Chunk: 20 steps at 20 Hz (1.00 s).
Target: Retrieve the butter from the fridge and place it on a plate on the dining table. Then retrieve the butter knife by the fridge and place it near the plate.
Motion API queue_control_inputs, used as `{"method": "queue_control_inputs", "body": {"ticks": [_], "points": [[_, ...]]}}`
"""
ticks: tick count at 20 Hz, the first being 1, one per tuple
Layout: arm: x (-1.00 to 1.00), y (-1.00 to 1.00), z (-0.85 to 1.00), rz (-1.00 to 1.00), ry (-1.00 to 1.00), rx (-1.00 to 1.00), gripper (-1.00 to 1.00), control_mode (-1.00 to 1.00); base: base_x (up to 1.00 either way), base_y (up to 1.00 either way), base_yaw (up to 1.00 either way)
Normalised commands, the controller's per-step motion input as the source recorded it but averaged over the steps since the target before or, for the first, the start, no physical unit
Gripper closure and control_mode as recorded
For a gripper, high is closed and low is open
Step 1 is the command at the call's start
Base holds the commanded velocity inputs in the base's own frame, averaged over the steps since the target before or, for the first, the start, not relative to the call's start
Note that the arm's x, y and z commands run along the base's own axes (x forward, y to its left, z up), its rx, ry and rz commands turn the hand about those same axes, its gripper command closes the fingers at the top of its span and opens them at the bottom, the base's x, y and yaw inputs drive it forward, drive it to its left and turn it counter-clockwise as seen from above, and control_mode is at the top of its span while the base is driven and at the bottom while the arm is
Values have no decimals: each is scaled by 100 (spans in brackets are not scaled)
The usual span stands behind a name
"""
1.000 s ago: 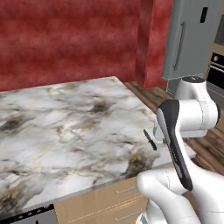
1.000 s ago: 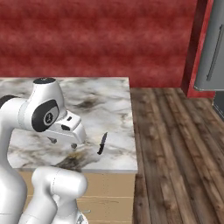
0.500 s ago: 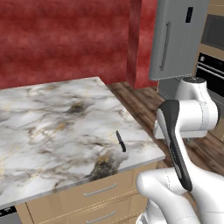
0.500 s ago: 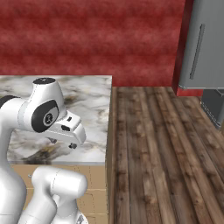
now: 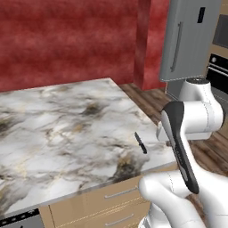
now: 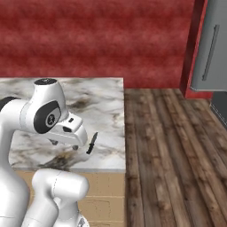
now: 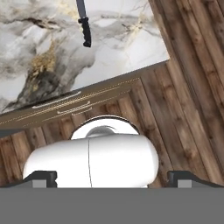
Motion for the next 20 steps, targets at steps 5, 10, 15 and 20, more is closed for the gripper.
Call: {"method": "queue_control_inputs", "body": {"ticks": [5,10,15,20], "points": [[0,0,0,0,0,0,-100,100,13,21,13],[0,0,0,0,0,0,-100,-100,1,0,3],[19,0,0,2,-4,0,-100,-100,0,0,0],[66,-2,-11,8,-7,0,-100,-100,0,0,0]]}}
